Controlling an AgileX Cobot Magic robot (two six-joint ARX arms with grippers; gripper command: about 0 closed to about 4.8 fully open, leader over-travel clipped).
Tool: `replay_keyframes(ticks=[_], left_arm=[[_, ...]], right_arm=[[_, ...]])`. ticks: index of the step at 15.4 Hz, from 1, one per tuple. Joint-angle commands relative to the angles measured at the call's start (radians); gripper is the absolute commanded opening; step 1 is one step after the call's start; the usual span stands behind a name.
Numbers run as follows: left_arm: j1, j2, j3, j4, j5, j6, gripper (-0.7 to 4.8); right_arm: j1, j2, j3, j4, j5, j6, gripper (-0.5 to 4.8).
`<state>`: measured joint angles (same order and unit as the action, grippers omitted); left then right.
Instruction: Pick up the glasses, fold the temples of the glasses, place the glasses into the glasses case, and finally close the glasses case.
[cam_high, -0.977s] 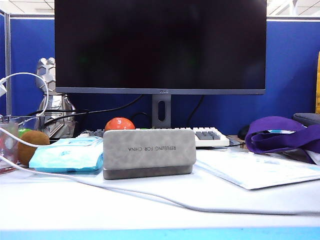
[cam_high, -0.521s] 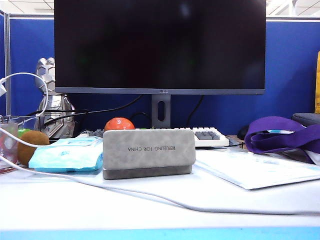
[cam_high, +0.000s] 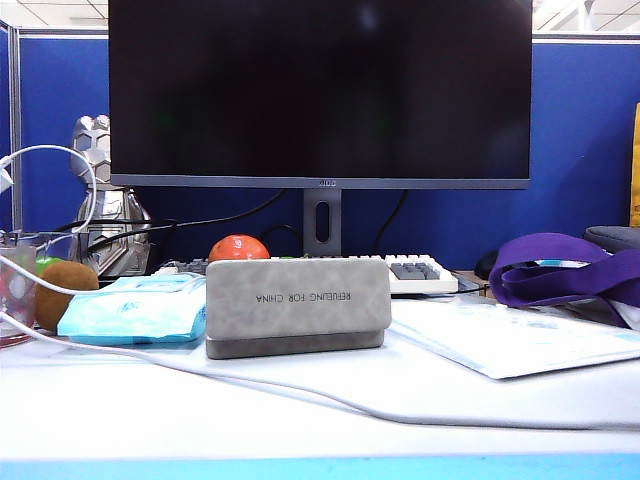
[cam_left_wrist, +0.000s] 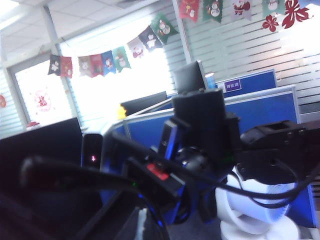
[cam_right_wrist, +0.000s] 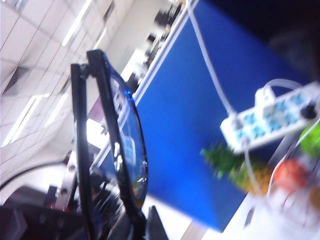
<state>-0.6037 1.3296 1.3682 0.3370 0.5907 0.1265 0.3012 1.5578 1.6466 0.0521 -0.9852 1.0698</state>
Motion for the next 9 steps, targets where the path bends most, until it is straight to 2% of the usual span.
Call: replay_keyframes(ticks=[1, 4, 5, 7, 9], left_arm=[[-0.001, -0.003, 0.002, -0.019, -0.076, -0.003, -0.06], [-0.001, -0.003, 0.002, -0.041, -0.118, -0.002, -0.06], [-0.001, -0.003, 0.002, -0.039, -0.098, -0.001, -0.06], [-0.001, -0.003, 0.002, -0.025, 0.025, -0.003, -0.06], [-0.008, -0.002, 0.002, -0.004, 0.057, -0.003, -0.06]], right_arm=[[0.001, -0.005, 0.004, 0.056, 0.103, -0.023, -0.01], [0.001, -0.005, 0.004, 0.102, 0.113, -0.023, -0.01], [0.001, -0.005, 0.004, 0.102, 0.129, -0.023, -0.01], [0.001, -0.004, 0.004, 0.102, 0.194, -0.023, -0.01], [0.002, 0.001, 0.003, 0.101, 0.198, -0.023, -0.01]])
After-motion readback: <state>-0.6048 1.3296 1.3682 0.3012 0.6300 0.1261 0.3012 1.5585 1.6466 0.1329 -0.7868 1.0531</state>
